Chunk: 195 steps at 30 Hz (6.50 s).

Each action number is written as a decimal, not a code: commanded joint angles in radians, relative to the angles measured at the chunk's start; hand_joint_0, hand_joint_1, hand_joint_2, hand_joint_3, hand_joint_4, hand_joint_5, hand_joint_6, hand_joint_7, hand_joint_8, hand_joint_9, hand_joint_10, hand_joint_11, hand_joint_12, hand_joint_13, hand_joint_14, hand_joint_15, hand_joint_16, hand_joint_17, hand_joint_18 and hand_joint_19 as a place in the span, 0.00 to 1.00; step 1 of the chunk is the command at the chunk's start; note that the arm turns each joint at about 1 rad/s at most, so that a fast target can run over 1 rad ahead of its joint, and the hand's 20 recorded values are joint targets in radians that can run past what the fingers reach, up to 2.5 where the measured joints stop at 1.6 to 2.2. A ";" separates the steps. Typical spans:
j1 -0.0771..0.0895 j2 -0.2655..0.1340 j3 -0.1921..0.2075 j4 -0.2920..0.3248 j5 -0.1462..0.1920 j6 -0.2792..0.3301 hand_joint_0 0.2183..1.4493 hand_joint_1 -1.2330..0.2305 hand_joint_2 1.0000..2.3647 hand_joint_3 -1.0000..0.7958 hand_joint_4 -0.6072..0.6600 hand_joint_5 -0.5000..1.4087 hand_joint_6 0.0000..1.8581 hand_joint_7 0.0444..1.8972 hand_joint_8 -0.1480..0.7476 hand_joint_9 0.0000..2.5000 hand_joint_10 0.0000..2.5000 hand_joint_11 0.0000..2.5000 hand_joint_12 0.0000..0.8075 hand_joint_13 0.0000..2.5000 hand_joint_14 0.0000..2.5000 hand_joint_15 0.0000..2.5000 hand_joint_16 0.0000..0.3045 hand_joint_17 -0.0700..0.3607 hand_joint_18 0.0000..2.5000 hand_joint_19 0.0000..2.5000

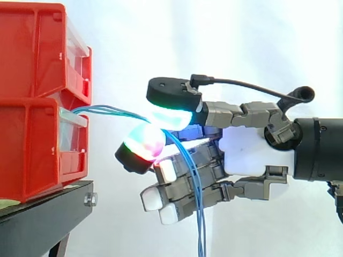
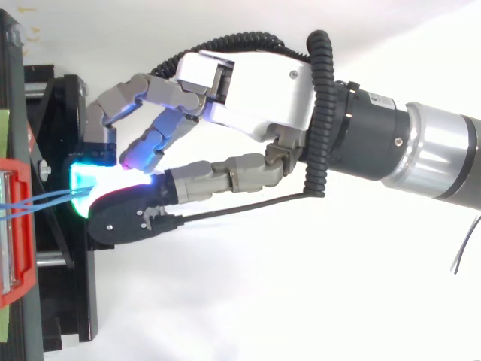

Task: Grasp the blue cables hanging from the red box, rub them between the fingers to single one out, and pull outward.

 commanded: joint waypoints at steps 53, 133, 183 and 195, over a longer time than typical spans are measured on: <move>0.000 0.000 0.000 -0.009 -0.002 0.001 0.36 0.23 0.01 0.34 0.54 0.17 0.50 0.47 0.47 0.38 0.01 0.32 0.46 0.33 0.01 0.22 0.18 0.44 0.28 0.22; 0.017 0.000 0.000 -0.057 0.002 0.054 0.30 0.34 0.01 0.51 0.50 0.19 0.48 0.53 0.49 0.45 0.01 0.27 0.52 0.39 0.01 0.21 0.22 0.51 0.34 0.21; 0.023 0.001 0.009 -0.086 -0.008 0.074 0.24 0.43 0.00 0.28 0.54 0.18 0.48 0.47 0.50 0.42 0.01 0.29 0.50 0.37 0.01 0.23 0.20 0.47 0.30 0.24; 0.021 0.001 0.009 -0.086 -0.008 0.074 0.32 0.32 0.01 0.48 0.48 0.18 0.48 0.51 0.48 0.41 0.01 0.30 0.49 0.37 0.01 0.23 0.19 0.46 0.31 0.23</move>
